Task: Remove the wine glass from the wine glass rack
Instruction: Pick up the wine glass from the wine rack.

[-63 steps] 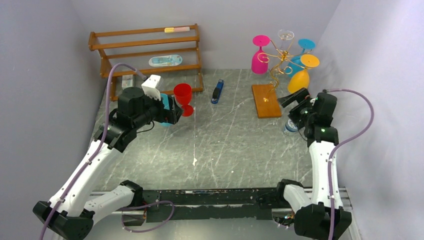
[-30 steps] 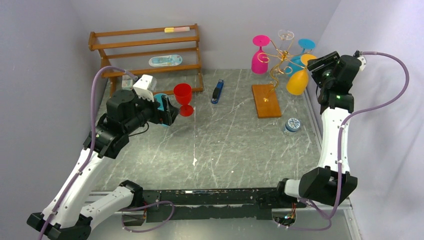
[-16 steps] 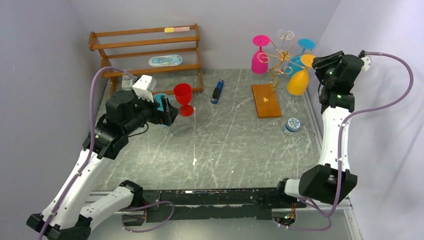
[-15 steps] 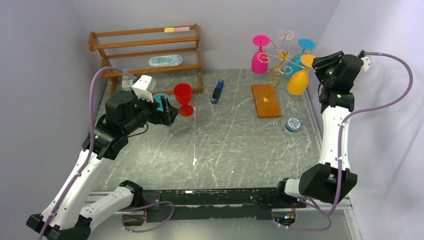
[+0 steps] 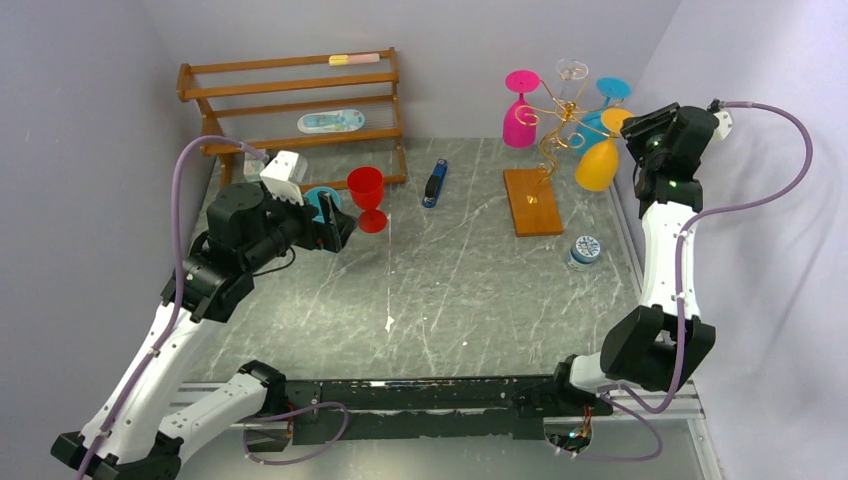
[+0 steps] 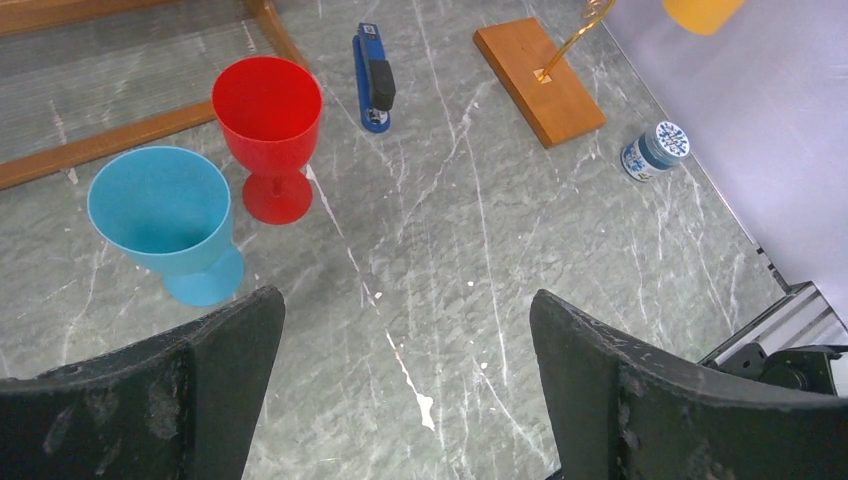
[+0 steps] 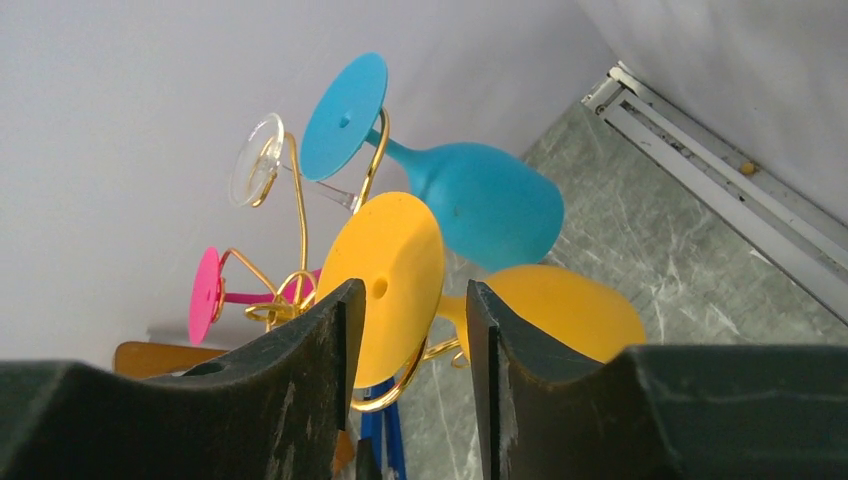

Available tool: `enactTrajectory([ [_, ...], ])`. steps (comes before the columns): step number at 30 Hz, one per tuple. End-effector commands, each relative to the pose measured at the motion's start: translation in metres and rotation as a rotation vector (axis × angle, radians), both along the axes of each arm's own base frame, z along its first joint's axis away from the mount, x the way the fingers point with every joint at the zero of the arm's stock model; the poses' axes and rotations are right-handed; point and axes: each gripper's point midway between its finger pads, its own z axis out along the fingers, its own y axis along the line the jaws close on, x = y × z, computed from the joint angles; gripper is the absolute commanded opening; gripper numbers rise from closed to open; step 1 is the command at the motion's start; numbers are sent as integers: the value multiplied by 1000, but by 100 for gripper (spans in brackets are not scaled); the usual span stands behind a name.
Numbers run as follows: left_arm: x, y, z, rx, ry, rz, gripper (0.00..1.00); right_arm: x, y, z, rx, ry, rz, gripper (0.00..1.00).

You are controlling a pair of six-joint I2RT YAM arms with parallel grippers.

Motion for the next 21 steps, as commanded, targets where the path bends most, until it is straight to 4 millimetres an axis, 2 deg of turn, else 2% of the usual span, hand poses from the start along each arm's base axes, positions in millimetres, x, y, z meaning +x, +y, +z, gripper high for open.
enactTrajectory([
  [1, -3, 5, 2, -24, 7, 32, 97, 4, -9, 8, -21, -32, -19, 45],
  [9, -1, 2, -4, -21, 35, 29, 97, 4, -12, 6, 16, -57, -37, 33],
  [16, -1, 0, -7, -33, 40, 21, 97, 5, -8, 8, 46, -82, -15, 19],
  [21, -2, 0, -8, -28, 44, 21, 97, 4, -7, 5, 75, -85, -5, 17],
])
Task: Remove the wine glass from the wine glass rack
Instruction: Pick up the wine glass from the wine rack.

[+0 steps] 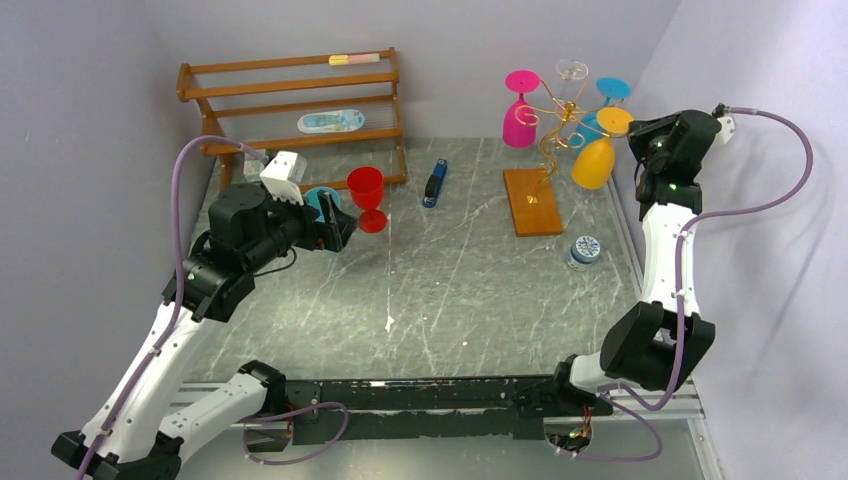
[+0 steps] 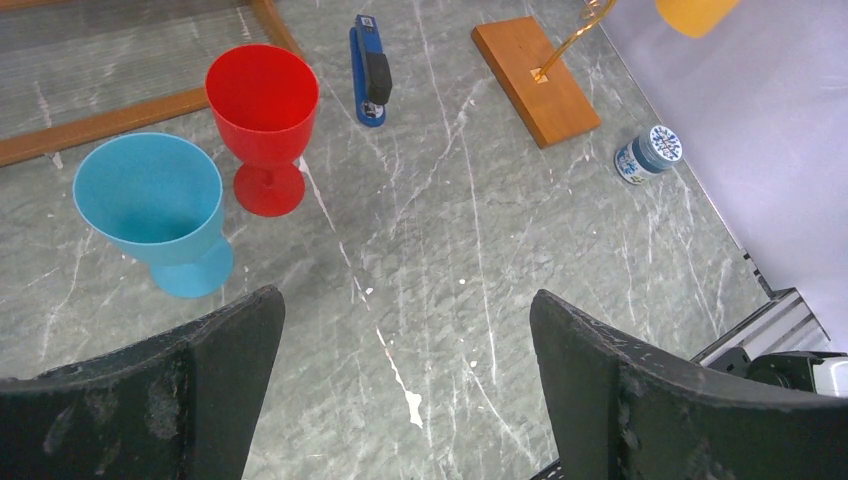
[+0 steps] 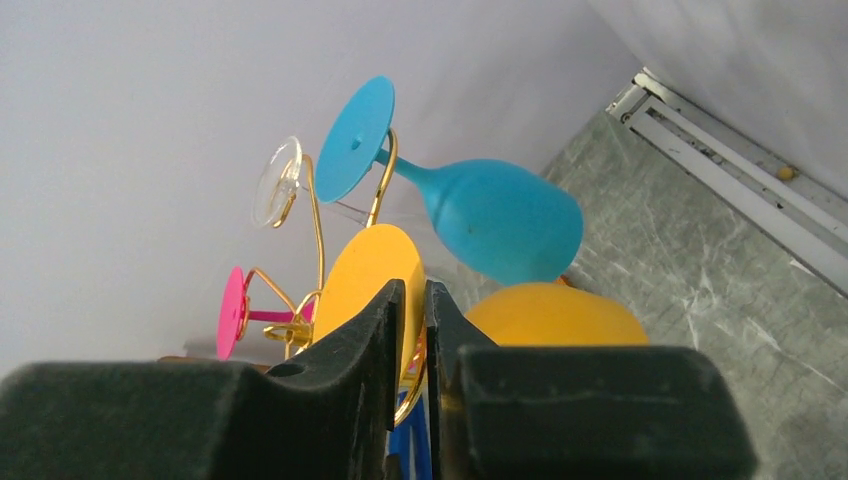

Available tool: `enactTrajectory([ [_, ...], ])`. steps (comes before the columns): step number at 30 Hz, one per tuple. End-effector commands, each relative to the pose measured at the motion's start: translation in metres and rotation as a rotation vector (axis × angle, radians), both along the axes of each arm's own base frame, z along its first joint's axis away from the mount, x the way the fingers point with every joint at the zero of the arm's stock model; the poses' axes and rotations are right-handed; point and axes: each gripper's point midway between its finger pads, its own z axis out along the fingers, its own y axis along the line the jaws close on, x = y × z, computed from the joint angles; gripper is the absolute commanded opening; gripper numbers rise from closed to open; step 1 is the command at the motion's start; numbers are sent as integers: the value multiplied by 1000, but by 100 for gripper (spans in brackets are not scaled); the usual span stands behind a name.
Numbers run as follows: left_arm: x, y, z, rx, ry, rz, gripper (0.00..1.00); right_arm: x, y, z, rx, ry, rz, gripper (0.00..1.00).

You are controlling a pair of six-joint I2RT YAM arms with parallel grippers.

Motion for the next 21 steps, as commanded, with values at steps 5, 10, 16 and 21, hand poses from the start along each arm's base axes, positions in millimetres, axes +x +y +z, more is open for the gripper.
enactTrajectory([
  [5, -1, 0, -3, -10, 14, 2, 97, -6, -1, 4, 70, -49, 13, 5],
  [10, -2, -5, 3, -32, 3, -18, 97, -11, -1, 10, 107, -79, 15, 0],
  [16, -3, -3, 1, -26, 14, -10, 97, -17, -1, 17, 137, -99, 23, 0],
  [21, -1, 1, 0, -11, 11, 6, 97, -21, 4, 20, 157, -111, 41, 0],
])
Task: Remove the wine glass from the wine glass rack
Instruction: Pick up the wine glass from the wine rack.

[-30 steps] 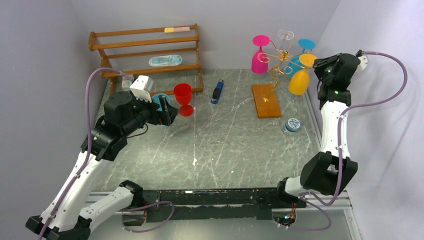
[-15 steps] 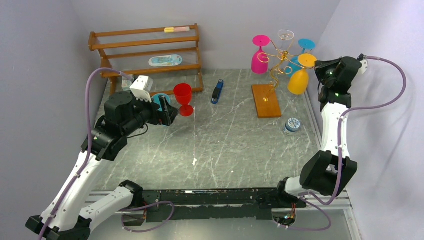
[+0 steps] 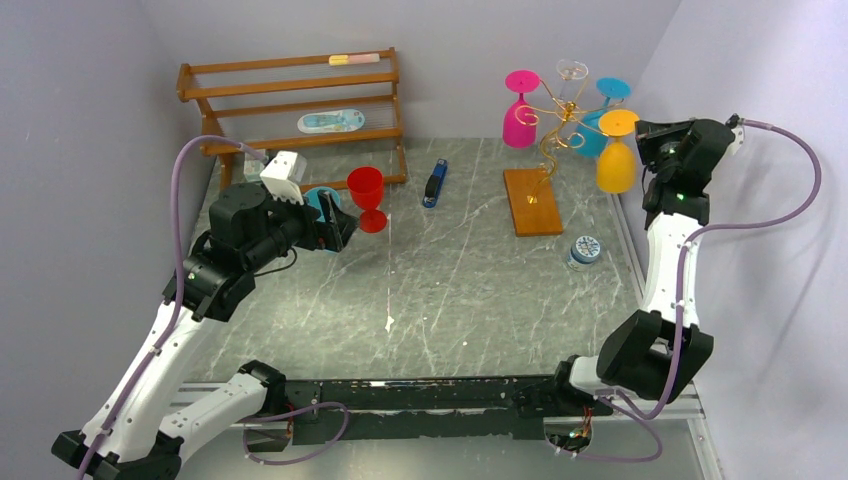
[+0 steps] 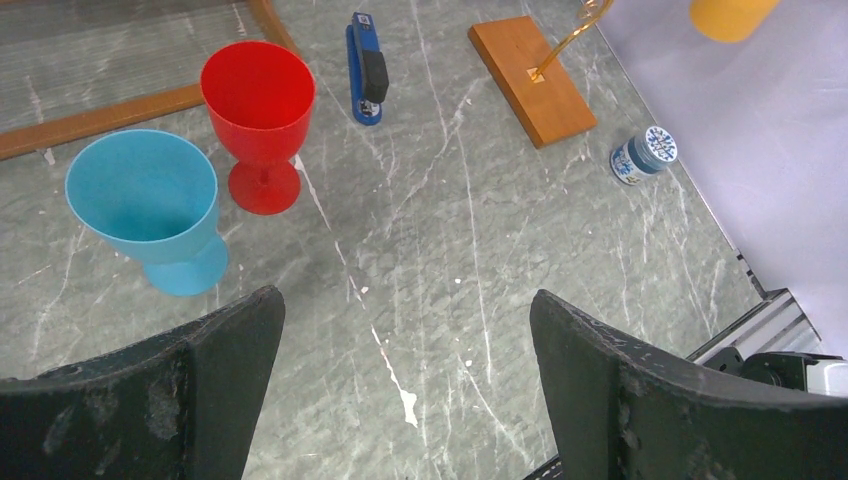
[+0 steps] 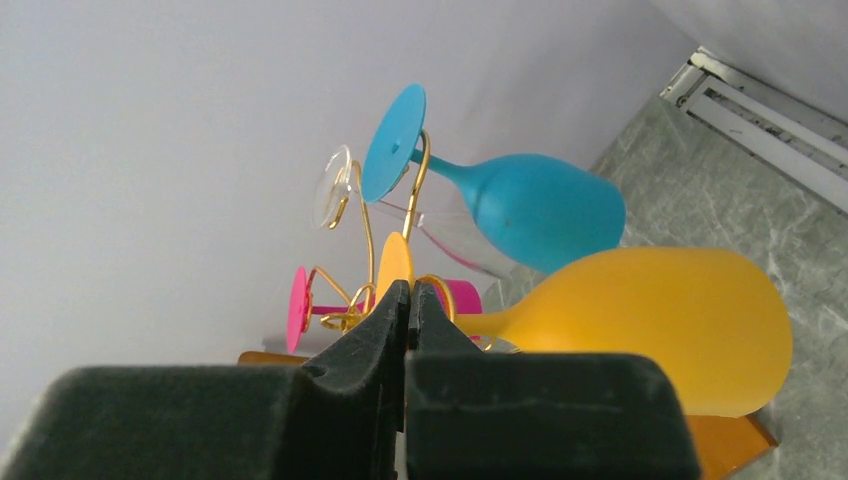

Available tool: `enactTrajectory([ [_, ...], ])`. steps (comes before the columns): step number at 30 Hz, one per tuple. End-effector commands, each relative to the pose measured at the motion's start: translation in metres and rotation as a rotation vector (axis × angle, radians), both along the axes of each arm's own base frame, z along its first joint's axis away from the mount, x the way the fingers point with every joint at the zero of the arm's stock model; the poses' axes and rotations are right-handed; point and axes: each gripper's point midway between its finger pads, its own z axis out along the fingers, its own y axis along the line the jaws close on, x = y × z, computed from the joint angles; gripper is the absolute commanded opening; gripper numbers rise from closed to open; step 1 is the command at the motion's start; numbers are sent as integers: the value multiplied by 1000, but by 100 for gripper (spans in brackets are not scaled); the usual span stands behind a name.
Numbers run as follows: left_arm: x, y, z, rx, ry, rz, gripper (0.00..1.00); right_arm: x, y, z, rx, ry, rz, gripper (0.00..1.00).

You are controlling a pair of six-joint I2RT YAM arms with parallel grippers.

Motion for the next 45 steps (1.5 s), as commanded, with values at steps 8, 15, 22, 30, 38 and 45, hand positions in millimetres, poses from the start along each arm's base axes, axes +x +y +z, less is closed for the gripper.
enactTrajectory([
  [8, -1, -2, -1, 1, 17, -11, 97, -11, 11, 10, 55, -36, 44, 0],
  [15, 0, -2, 2, 6, 13, -16, 97, -18, 13, 7, 56, -25, 48, 0],
  [22, -1, -7, -2, -10, 23, -35, 97, -24, 14, 4, 45, -5, 45, 0],
  [30, 2, -3, 1, 10, 4, -15, 97, -22, 20, 12, 41, -9, 86, 0],
  [38, 2, -6, -2, 7, 14, -32, 97, -19, 18, 12, 46, -11, 88, 0],
  [45, 2, -8, -4, 6, 19, -41, 97, -16, 15, 4, 39, 4, 75, 0],
])
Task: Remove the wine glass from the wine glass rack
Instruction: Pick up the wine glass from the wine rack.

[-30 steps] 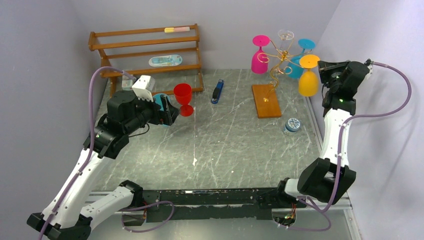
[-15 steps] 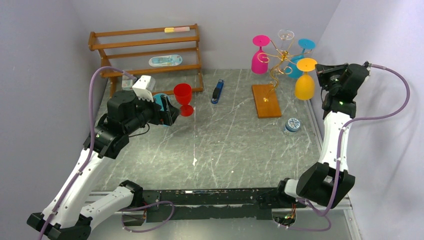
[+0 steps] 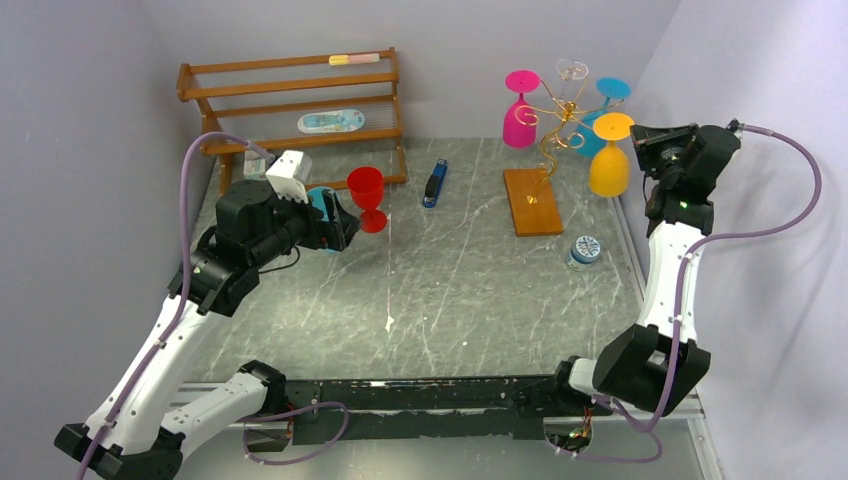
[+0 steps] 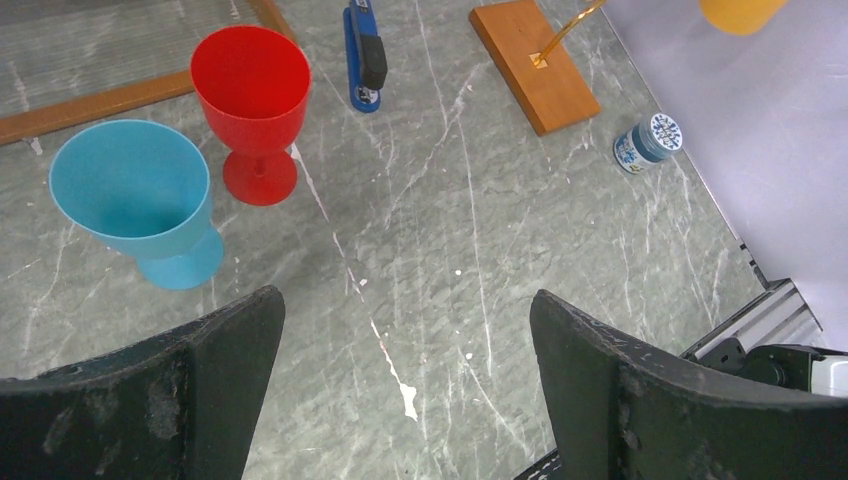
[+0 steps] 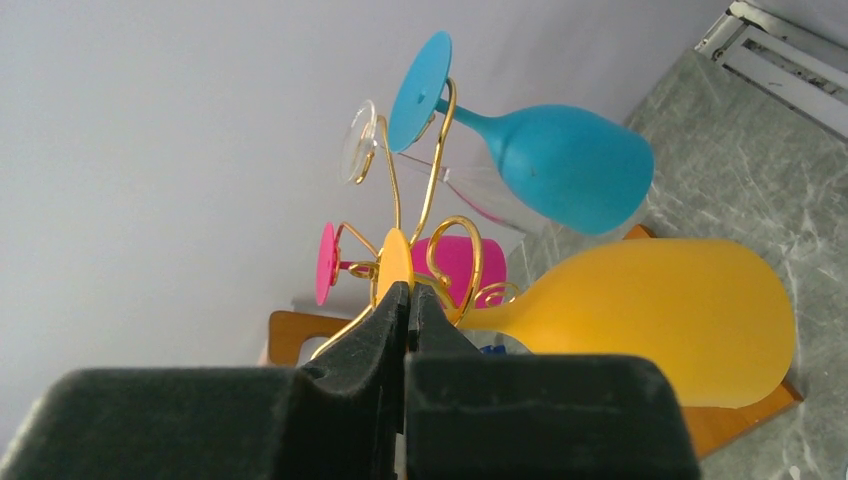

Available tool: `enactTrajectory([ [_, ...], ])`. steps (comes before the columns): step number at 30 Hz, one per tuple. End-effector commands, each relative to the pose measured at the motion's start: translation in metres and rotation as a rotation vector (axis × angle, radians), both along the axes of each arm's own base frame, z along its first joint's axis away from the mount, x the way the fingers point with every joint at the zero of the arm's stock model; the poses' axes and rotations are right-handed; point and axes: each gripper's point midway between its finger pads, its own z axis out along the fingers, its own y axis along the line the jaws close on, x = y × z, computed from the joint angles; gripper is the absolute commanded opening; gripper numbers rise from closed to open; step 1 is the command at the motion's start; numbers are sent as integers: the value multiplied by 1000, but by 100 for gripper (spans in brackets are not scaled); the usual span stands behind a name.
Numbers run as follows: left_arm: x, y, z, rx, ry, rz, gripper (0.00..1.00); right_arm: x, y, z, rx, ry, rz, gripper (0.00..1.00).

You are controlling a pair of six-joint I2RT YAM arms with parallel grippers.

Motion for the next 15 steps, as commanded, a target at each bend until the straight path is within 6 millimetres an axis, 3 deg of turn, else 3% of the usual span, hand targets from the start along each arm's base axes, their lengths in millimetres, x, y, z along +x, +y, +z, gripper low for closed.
enactTrajectory([
  [1, -1, -4, 2, -6, -6, -29, 97, 5, -5, -2, -22, 11, 2, 0],
  [7, 0, -7, 0, -17, -3, -32, 97, 12, 2, -6, -25, 29, 67, 0],
  [15, -1, -10, 2, -31, -3, -50, 97, 20, 11, 4, -22, -2, 125, 0],
])
